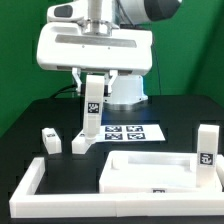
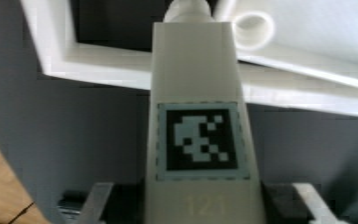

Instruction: Assemble desk

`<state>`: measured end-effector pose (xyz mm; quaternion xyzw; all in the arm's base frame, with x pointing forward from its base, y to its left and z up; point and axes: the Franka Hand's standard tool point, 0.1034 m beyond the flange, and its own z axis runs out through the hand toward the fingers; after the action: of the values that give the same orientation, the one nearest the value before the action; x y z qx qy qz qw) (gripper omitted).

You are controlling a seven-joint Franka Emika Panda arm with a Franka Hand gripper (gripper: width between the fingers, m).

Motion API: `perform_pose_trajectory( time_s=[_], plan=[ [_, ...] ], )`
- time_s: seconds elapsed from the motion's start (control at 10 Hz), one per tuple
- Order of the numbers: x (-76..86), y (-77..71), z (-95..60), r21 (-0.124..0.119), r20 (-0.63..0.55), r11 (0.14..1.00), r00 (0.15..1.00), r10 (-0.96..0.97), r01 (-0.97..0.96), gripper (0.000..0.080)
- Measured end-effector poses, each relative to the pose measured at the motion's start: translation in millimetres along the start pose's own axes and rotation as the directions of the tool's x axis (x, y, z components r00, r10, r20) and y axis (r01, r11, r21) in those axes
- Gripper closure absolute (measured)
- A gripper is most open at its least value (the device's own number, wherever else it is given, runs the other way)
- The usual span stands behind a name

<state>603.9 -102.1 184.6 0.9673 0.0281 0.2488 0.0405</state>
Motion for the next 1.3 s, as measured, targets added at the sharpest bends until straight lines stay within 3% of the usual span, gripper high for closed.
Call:
perform_pose_trajectory(
  time_s=[0.3,0.7,0.8,0.9,1.1,1.3],
  plan=[
    [36.0,-51.2,8.5,0.058,-0.019,0.995,0.997,0.078,-0.077,0.0509],
    [29.3,-43.5,9.6,0.051,-0.012,0.996,0.997,0.07,-0.07,0.0509],
    [14.0,-24.8,5.6,0.064,0.014,0.996,0.998,0.058,-0.058,0.0509],
    [4.8,-12.7,0.0,0.111,0.065,0.989,0.994,0.092,-0.099,0.0509],
    [-0.3,-6.9,5.5,0.096,0.044,0.99,0.994,0.104,-0.108,0.0509],
    [-2.4,-9.5,17.4,0.01,-0.036,0.994,0.993,0.113,-0.113,0.0509]
  ],
)
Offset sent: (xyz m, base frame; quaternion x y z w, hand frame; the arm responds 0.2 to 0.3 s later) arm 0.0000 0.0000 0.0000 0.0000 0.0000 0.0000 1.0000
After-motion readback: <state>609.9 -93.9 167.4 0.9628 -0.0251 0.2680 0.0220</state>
